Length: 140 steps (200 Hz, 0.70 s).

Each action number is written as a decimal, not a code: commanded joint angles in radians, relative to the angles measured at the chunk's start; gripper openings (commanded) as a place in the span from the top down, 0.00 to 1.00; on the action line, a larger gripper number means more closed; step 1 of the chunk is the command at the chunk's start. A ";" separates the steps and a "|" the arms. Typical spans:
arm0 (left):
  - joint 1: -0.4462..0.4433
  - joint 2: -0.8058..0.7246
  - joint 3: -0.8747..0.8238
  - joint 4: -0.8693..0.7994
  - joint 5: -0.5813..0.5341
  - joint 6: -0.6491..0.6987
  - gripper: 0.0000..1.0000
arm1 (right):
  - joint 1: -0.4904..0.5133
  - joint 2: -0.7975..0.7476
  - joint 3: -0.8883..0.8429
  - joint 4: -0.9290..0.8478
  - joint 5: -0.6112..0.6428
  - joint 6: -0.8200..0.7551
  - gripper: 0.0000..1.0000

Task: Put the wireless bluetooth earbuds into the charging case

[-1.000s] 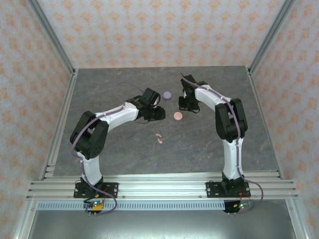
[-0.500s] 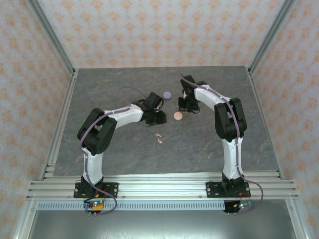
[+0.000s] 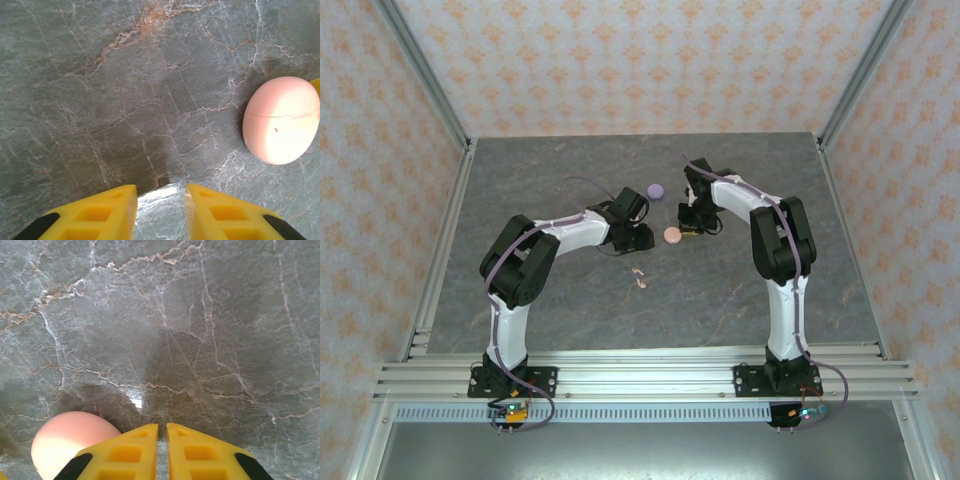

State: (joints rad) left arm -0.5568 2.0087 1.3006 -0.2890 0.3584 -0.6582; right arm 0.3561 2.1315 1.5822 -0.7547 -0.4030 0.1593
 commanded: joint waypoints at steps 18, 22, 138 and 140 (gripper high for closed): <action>-0.008 0.027 0.030 0.007 -0.009 -0.009 0.69 | 0.003 -0.025 -0.040 -0.009 -0.019 0.003 0.86; -0.008 0.028 0.034 0.005 -0.010 -0.008 0.69 | 0.002 -0.027 -0.041 -0.008 -0.019 0.003 0.86; 0.027 0.083 0.123 0.119 0.141 -0.040 0.69 | -0.069 -0.170 -0.178 0.149 -0.147 0.098 0.76; 0.028 0.084 0.122 0.122 0.142 -0.043 0.69 | -0.069 -0.170 -0.180 0.151 -0.151 0.098 0.75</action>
State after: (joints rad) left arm -0.5377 2.0598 1.3964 -0.2329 0.4469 -0.6704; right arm 0.3050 1.9976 1.4281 -0.6666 -0.4644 0.2207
